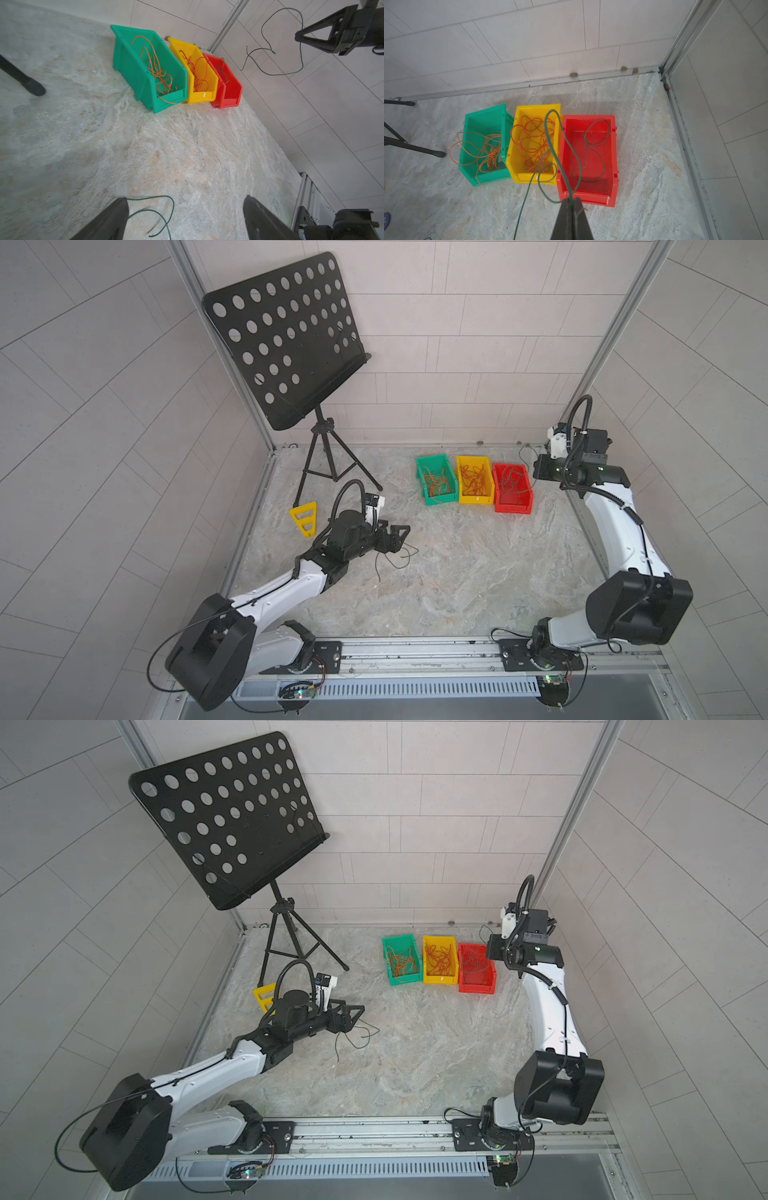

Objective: Untangle and sort cables by color
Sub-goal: Place the cable in the bin.

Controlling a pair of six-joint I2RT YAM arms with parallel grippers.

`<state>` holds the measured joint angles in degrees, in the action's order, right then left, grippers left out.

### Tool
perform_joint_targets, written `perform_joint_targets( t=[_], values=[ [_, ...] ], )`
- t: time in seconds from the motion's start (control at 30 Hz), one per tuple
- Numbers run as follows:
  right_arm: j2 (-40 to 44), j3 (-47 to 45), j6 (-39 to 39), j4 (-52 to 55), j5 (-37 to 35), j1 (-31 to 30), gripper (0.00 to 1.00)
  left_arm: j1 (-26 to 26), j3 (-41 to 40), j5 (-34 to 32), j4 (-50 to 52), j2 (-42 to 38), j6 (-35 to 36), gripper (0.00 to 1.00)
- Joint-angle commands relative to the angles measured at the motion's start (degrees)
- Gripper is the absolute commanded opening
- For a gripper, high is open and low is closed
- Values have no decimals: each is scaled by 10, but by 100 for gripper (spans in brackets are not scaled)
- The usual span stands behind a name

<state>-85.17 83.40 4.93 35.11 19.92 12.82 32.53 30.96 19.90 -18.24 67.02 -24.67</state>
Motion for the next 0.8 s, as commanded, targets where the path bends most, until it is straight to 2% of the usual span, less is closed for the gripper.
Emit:
perform_joint_targets(
  t=[0.0, 0.13, 0.5, 0.77],
  values=[
    [-39, 37, -22, 41, -24, 0, 0, -2, 19, -45, 65, -30, 46, 95],
    [-97, 78, -32, 52, -53, 2, 0, -3, 18, -63, 94, -57, 61, 97],
    [-266, 228, -50, 118, -64, 6, 0, -5, 27, -84, 136, -80, 88, 97],
    [-297, 255, -82, 87, -137, 6, 0, -6, 28, -88, 140, -77, 95, 98]
  ],
)
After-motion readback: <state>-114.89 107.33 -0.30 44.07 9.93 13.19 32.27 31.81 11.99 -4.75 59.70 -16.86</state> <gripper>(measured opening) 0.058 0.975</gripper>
